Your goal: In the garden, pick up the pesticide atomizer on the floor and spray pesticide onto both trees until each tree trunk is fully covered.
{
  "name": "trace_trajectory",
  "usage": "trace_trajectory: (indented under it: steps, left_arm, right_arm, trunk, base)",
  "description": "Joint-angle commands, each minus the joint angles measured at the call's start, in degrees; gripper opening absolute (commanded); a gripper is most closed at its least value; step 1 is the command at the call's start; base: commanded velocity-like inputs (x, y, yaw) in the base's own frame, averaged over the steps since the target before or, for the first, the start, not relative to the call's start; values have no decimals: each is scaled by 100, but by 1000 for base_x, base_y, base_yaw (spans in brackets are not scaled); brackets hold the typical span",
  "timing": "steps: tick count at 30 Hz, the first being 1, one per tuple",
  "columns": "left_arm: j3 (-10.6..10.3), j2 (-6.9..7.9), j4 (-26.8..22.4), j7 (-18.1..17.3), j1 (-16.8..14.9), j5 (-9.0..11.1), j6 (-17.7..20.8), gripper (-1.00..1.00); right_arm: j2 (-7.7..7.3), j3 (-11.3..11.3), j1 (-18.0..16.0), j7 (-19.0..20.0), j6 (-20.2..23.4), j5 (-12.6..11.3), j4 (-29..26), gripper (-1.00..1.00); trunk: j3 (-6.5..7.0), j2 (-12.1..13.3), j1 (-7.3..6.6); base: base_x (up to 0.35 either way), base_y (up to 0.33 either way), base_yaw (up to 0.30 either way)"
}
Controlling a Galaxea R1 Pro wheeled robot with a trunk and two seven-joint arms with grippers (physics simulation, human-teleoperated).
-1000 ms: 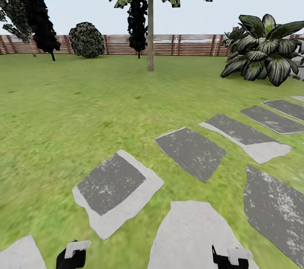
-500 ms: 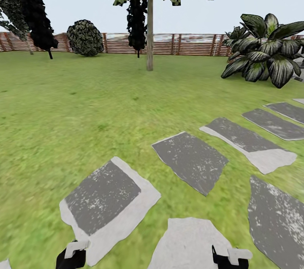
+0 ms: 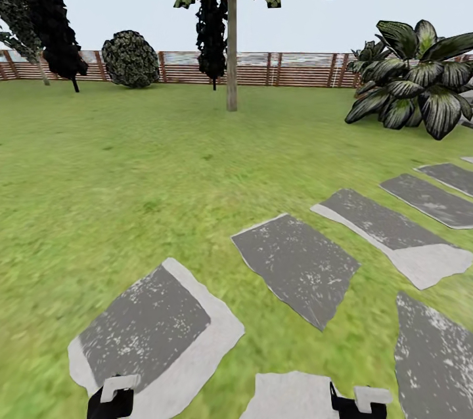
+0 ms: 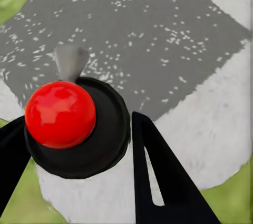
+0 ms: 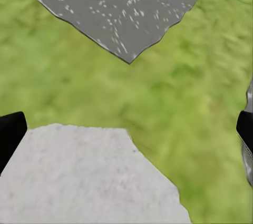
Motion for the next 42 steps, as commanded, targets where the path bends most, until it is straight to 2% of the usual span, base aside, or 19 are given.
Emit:
trace_trajectory:
  steps: [1, 42]
  left_arm:
    - [-1, 0, 4, -3, -3, 30, -18, -100]
    - [1, 9, 4, -3, -3, 30, -18, -100]
  right_arm:
    - [3, -26, -3, -22, -16, 61, 7, 100]
    - [3, -25, -2, -22, -16, 62, 7, 100]
  trunk:
    - [-5, -2, 2]
    - [-5, -2, 2]
  base:
    - [332, -99, 0]
    - [332, -98, 14]
